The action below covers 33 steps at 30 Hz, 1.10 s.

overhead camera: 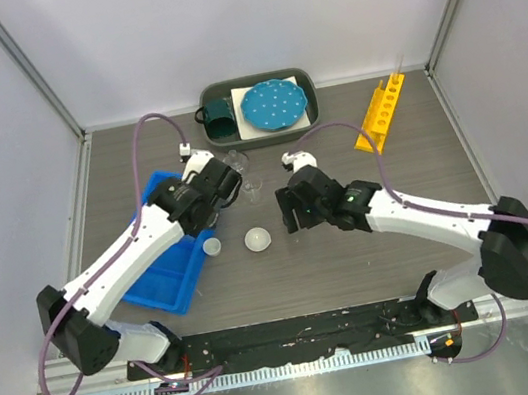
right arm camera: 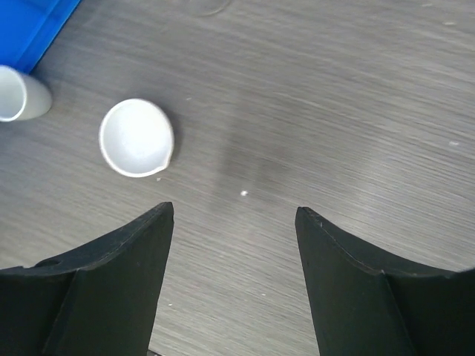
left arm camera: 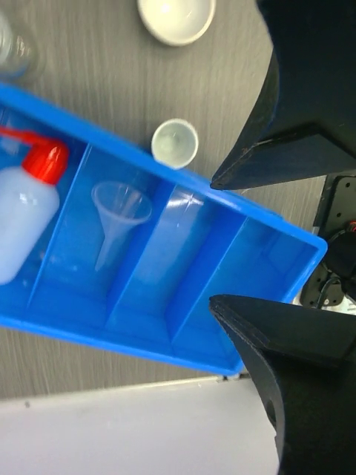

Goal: Organize the chemistry lab equipment

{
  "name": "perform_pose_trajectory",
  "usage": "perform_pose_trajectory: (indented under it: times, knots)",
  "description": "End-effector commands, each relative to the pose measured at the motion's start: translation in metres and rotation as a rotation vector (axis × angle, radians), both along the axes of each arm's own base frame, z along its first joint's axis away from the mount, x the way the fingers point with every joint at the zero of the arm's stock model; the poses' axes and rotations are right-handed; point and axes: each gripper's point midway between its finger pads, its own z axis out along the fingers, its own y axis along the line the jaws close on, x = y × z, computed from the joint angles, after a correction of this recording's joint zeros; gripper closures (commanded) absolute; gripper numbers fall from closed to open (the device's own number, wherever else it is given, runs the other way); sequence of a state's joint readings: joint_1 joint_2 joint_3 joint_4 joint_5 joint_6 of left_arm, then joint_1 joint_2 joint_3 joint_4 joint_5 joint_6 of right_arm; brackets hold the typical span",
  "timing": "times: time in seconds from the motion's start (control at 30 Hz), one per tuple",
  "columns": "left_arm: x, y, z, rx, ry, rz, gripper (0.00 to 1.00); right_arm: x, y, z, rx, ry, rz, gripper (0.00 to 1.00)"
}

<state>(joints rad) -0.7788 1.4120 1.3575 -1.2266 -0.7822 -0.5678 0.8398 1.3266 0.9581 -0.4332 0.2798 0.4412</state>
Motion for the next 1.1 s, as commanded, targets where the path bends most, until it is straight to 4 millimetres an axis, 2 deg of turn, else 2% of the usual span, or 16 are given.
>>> perform_pose_trajectory:
  times: [0.0,0.03,0.17,0.27,0.3,0.33,0.4,0.43,0.5,0.53,0.6,0.67,0.8,0.87,1.07]
  knots:
    - [-0.01,-0.03,0.009,-0.197,0.032,-0.148,0.35,0.001,0.048,0.004,0.111,0.043,0.118,0.28]
    - [-0.015,-0.036,0.013,-0.249,0.034,-0.174,0.33,0.004,0.056,0.006,0.134,0.043,0.129,0.27]
    - [-0.028,-0.047,0.026,-0.364,0.038,-0.254,0.22,0.011,0.077,-0.003,0.159,0.081,0.143,0.27]
    - [-0.04,-0.056,0.038,-0.45,0.043,-0.321,0.08,0.017,0.091,-0.006,0.177,0.098,0.147,0.27]
    - [-0.042,-0.057,0.041,-0.465,0.042,-0.332,0.01,0.021,0.093,-0.006,0.178,0.093,0.137,0.27]
    - [-0.045,-0.056,0.043,-0.472,0.04,-0.341,0.0,0.027,0.098,0.0,0.185,0.074,0.129,0.27]
    - [-0.049,-0.056,0.052,-0.498,0.029,-0.363,0.0,0.039,0.098,-0.002,0.168,0.057,0.089,0.27]
    - [-0.051,-0.055,0.053,-0.5,0.031,-0.366,0.0,0.049,0.101,0.008,0.173,0.024,0.064,0.27]
    - [-0.055,-0.055,0.056,-0.519,0.032,-0.374,0.0,0.061,0.103,0.005,0.163,0.02,0.034,0.27]
    - [-0.057,-0.055,0.056,-0.522,0.036,-0.377,0.0,0.074,0.104,0.015,0.176,0.002,0.008,0.27]
    - [-0.06,-0.052,0.055,-0.524,0.04,-0.372,0.0,0.086,0.105,0.009,0.172,0.016,-0.027,0.27]
    - [-0.062,-0.05,0.054,-0.525,0.041,-0.367,0.0,0.102,0.106,0.019,0.191,0.004,-0.054,0.27]
    - [-0.068,-0.047,0.056,-0.544,0.033,-0.373,0.0,0.128,0.107,0.011,0.168,0.02,-0.114,0.27]
    - [-0.07,-0.046,0.059,-0.551,0.027,-0.38,0.0,0.137,0.102,0.005,0.159,0.027,-0.146,0.27]
    - [-0.078,-0.041,0.071,-0.571,0.011,-0.397,0.0,0.147,0.09,-0.015,0.14,0.066,-0.189,0.27]
